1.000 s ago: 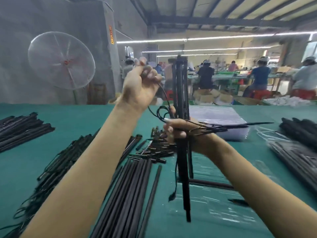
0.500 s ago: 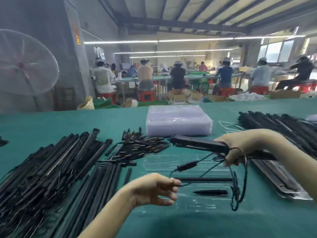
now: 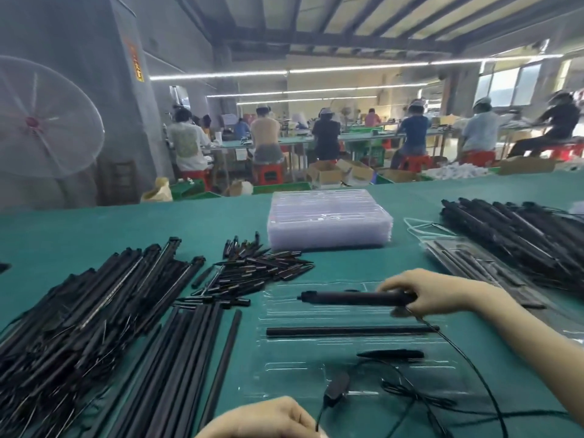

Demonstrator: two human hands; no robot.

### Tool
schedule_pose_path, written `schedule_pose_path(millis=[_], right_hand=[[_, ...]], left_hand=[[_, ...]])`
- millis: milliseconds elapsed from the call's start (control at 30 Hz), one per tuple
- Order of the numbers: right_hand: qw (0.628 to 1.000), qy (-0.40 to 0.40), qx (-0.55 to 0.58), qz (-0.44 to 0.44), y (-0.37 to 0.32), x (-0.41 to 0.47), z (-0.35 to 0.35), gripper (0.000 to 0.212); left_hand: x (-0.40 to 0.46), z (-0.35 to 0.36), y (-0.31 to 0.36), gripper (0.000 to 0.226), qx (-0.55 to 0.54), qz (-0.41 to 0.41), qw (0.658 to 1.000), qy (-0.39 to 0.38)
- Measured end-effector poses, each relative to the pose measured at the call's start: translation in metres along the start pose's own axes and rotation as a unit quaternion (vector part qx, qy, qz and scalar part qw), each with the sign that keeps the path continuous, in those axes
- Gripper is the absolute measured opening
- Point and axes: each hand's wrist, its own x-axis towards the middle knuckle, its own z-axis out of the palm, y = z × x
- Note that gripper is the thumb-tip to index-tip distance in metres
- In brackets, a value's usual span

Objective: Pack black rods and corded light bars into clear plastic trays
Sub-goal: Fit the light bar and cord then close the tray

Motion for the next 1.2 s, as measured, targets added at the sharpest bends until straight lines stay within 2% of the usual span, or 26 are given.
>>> schedule_pose_path(millis=[67,133,167,200,267,300,333,367,400,467,600,700,733,800,833,933,1000,1067,1133,1167,1200], right_hand=[[0.985,0.13,-0.116,-0.003,-0.003,0.006,0.002,0.04],[0.965,0.204,-0.167,-0.013,-0.008,0.01,0.009,0.054],[0.961,0.215,-0.171,-0.025,-0.011,0.012,0.013,0.06],[0.96,0.222,-0.166,-0.041,-0.014,0.014,0.018,0.064],[0.956,0.24,-0.155,-0.063,-0.021,0.019,0.028,0.068],[0.954,0.25,-0.151,-0.07,-0.025,0.022,0.032,0.068],[0.951,0.257,-0.151,-0.077,-0.031,0.026,0.037,0.068],[0.949,0.262,-0.153,-0.086,-0.037,0.031,0.042,0.066],[0.946,0.266,-0.157,-0.098,-0.043,0.034,0.048,0.062],[0.929,0.297,-0.188,-0.117,-0.05,0.037,0.057,0.05],[0.885,0.42,-0.192,-0.061,-0.032,0.029,0.051,0.035],[0.898,0.379,-0.218,-0.038,-0.018,0.023,0.05,0.026],[0.912,0.352,-0.208,-0.023,-0.016,0.024,0.055,0.022],[0.938,0.329,-0.108,0.002,-0.012,0.028,0.068,0.015],[0.939,0.341,-0.051,-0.001,-0.009,0.03,0.073,0.014],[0.939,0.333,0.07,-0.054,0.002,0.029,0.08,0.021],[0.938,0.323,0.107,-0.068,0.007,0.024,0.083,0.039],[0.91,0.39,0.131,-0.045,0.009,0.017,0.089,0.065],[0.872,0.449,0.196,0.012,0.015,0.012,0.096,0.085],[0.867,0.439,0.23,0.052,0.019,0.008,0.097,0.086],[0.875,0.401,0.261,0.076,0.023,0.004,0.097,0.079]], left_hand=[[-0.004,-0.001,0.005,0.035,0.067,-0.021,0.997,0.033],[-0.009,-0.005,0.008,0.026,0.154,-0.043,0.977,0.144],[-0.011,-0.008,0.011,0.018,0.176,-0.029,0.957,0.23],[-0.013,-0.013,0.015,0.014,0.202,0.003,0.92,0.336],[-0.014,-0.025,0.025,0.018,0.31,0.089,0.784,0.531],[-0.013,-0.032,0.031,0.026,0.371,0.124,0.723,0.569],[-0.007,-0.037,0.037,0.041,0.422,0.136,0.694,0.568],[0.0,-0.041,0.042,0.058,0.47,0.122,0.688,0.539],[0.009,-0.043,0.046,0.069,0.505,0.104,0.695,0.501],[0.028,-0.048,0.047,0.071,0.534,0.082,0.718,0.44],[0.042,-0.059,0.034,0.036,0.494,0.105,0.77,0.39],[0.054,-0.057,0.02,0.038,0.466,0.105,0.805,0.352],[0.06,-0.053,0.015,0.042,0.484,0.102,0.802,0.335],[0.072,-0.047,0.006,0.046,0.521,0.103,0.786,0.317],[0.078,-0.046,0.003,0.044,0.525,0.108,0.782,0.317],[0.081,-0.052,0.001,0.03,0.486,0.125,0.807,0.312],[0.08,-0.058,-0.003,0.02,0.451,0.131,0.831,0.298],[0.078,-0.064,-0.008,0.013,0.417,0.147,0.842,0.308],[0.075,-0.07,-0.013,0.02,0.372,0.178,0.848,0.333],[0.074,-0.072,-0.013,0.025,0.352,0.19,0.849,0.346],[0.072,-0.073,-0.014,0.028,0.335,0.198,0.849,0.357]])
